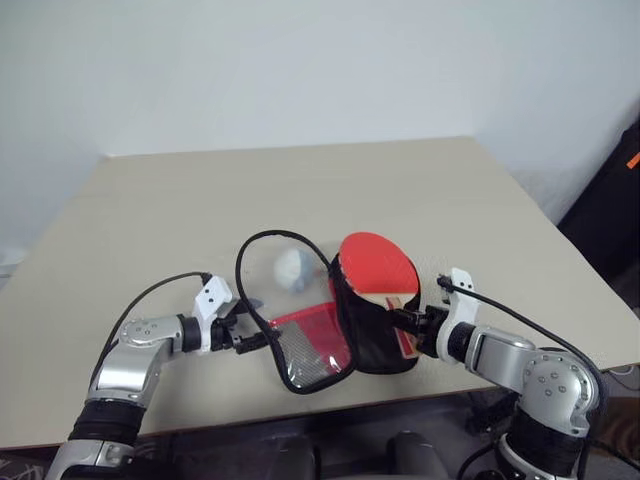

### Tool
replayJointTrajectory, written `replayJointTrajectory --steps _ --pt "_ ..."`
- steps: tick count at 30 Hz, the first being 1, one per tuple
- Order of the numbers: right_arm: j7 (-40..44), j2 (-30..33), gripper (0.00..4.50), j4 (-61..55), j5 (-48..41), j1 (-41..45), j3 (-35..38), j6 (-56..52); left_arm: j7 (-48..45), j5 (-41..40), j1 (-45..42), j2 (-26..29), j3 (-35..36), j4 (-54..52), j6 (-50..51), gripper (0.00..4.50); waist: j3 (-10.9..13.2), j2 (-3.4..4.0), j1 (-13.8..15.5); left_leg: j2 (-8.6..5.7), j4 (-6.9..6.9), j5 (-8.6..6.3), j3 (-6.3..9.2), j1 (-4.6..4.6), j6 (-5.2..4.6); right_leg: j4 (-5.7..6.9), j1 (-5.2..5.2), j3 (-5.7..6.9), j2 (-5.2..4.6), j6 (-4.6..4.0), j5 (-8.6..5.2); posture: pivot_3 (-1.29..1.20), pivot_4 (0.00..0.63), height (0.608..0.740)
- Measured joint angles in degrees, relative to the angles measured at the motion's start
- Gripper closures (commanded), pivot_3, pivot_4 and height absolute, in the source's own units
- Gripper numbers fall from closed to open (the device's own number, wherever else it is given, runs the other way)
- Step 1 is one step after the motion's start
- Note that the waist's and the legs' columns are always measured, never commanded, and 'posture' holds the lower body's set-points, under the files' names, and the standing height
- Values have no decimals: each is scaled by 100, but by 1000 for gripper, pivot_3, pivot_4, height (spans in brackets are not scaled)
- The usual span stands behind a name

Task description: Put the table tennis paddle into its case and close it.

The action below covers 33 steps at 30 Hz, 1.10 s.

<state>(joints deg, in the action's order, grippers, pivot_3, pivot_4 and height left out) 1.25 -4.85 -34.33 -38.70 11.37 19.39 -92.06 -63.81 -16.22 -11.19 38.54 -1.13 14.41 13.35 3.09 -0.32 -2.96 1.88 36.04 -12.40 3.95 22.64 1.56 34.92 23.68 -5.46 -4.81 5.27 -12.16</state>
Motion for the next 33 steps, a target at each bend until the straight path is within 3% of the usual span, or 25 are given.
replayJointTrajectory --steps 20,30,33 --pt "-155 -26 3334 133 312 -16 -277 14 246 -45 -30 -24 -205 -1027 896 0 -2 -4 -9 0 -4 -1 -1 -2 1 0 1 0 0 -1 0 0 0 740" --pt "96 -21 65 455 376 128 -532 131 290 -45 -27 -10 -203 -1054 924 0 -2 -4 -10 0 -5 -1 -1 -2 1 1 3 0 0 -1 0 0 0 740" --pt "301 25 24 453 353 121 -555 137 294 -44 -27 -3 -203 -1048 920 0 -2 -4 -10 0 -4 -1 -1 -2 1 1 3 0 0 -1 0 0 0 740"
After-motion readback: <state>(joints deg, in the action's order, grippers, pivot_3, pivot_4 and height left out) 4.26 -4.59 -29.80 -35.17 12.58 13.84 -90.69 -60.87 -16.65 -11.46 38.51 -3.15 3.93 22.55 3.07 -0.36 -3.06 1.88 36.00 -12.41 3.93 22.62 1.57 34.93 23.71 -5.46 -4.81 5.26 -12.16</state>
